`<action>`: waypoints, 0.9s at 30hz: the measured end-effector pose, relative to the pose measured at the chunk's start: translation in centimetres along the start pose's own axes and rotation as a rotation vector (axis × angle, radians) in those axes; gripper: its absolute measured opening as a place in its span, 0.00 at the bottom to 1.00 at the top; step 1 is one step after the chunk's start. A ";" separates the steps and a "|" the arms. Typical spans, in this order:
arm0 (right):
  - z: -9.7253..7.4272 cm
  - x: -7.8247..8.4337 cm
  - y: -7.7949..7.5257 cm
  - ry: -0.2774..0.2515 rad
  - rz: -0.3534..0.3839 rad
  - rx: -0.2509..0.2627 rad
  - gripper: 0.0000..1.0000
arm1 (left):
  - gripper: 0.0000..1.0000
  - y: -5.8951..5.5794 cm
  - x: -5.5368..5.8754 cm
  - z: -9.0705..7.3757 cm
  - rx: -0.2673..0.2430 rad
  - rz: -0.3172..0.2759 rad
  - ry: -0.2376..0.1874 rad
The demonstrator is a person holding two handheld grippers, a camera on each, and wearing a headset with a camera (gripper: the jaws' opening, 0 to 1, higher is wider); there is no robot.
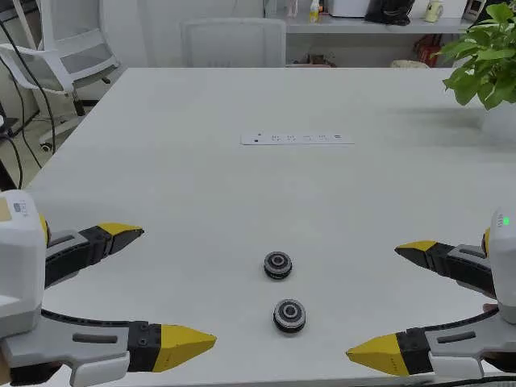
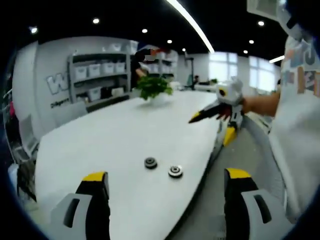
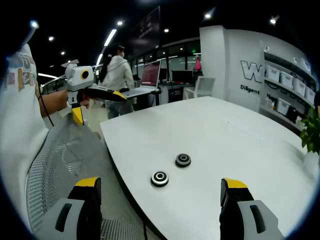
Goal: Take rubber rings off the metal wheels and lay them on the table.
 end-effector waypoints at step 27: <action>0.5 0.1 -0.7 0.038 -0.051 -0.077 0.99 | 0.96 -0.1 -0.7 1.0 -0.040 -0.055 -0.043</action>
Point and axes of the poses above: the centre of the closed fingertips' face, and the gripper's own axes: z roughly forward along the fingers, y roughly to its left, x roughly out of its underside, the point moved 4 cm from there along -z, roughly backward along the fingers, and after that the axes turned 9 degrees about y, right-handed, at the moved point
